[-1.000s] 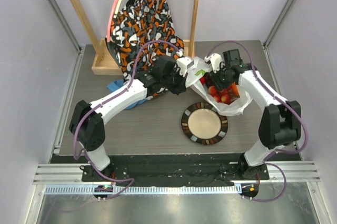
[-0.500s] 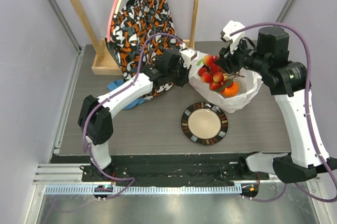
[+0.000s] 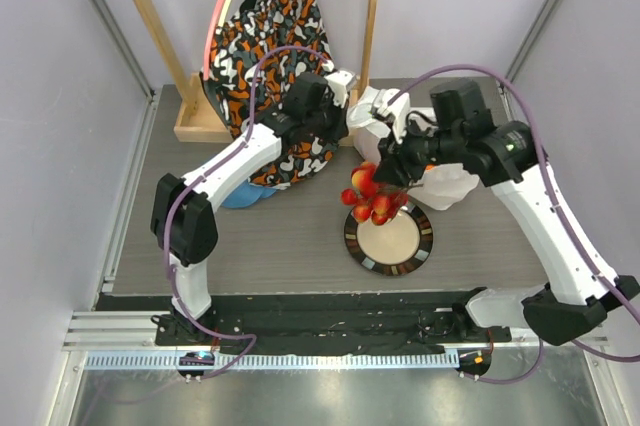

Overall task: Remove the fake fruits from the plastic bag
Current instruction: Place the fake fruit on the plate.

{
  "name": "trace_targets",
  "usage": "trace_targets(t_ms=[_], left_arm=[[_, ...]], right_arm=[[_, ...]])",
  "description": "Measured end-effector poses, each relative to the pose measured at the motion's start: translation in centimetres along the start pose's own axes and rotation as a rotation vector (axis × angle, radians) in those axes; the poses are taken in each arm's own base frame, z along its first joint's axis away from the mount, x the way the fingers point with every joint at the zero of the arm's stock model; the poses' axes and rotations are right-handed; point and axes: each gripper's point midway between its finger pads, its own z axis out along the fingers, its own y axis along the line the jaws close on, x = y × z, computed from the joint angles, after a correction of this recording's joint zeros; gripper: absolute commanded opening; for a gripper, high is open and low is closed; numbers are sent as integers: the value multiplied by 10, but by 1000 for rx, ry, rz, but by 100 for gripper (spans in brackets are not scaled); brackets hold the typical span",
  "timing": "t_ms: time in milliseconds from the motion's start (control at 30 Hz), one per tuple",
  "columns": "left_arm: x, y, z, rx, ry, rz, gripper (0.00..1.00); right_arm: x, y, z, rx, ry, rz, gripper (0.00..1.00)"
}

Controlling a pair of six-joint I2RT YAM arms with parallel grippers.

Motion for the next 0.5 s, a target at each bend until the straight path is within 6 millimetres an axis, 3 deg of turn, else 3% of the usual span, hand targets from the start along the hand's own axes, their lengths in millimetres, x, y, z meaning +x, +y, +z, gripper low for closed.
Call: trace_targets(t_ms=[167, 500], left_arm=[[1, -4, 1, 13, 4, 8, 0], [19, -2, 1, 10, 44, 19, 0]], right_arm=[[29, 10, 25, -49, 73, 61, 5], [134, -20, 76, 66, 343, 80, 4]])
